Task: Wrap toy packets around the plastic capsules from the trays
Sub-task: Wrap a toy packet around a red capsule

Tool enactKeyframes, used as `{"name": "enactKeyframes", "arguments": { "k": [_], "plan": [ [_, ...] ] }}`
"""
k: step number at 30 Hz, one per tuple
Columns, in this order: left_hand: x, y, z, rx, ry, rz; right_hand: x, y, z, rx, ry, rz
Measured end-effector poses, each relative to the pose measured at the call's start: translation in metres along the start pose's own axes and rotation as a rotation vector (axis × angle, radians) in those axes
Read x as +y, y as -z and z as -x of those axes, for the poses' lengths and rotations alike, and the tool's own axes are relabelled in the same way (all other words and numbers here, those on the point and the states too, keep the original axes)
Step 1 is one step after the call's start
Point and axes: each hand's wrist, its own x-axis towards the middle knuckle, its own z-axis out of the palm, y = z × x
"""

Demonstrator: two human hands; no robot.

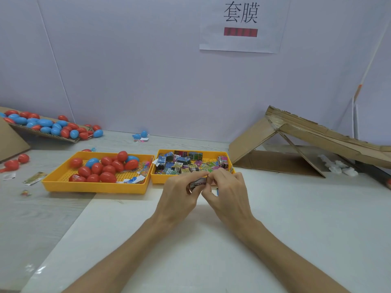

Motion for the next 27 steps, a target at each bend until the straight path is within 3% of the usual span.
{"name": "enactKeyframes", "arguments": {
  "k": [11, 16, 23, 27],
  "plan": [
    [0.006, -0.001, 0.000, 0.023, -0.040, -0.008, 0.000, -0.001, 0.003, 0.026, -0.071, -0.077],
    [0.003, -0.001, 0.000, 0.049, 0.008, 0.006, -0.007, 0.001, 0.003, 0.030, 0.047, -0.110],
    [-0.010, 0.009, -0.008, 0.162, 0.247, 0.174, -0.019, 0.005, 0.011, 0.008, 0.150, -0.212],
    [-0.012, 0.019, -0.013, 0.210, 0.401, 0.439, -0.015, 0.001, 0.007, 0.041, 0.053, -0.331]
  ]
}}
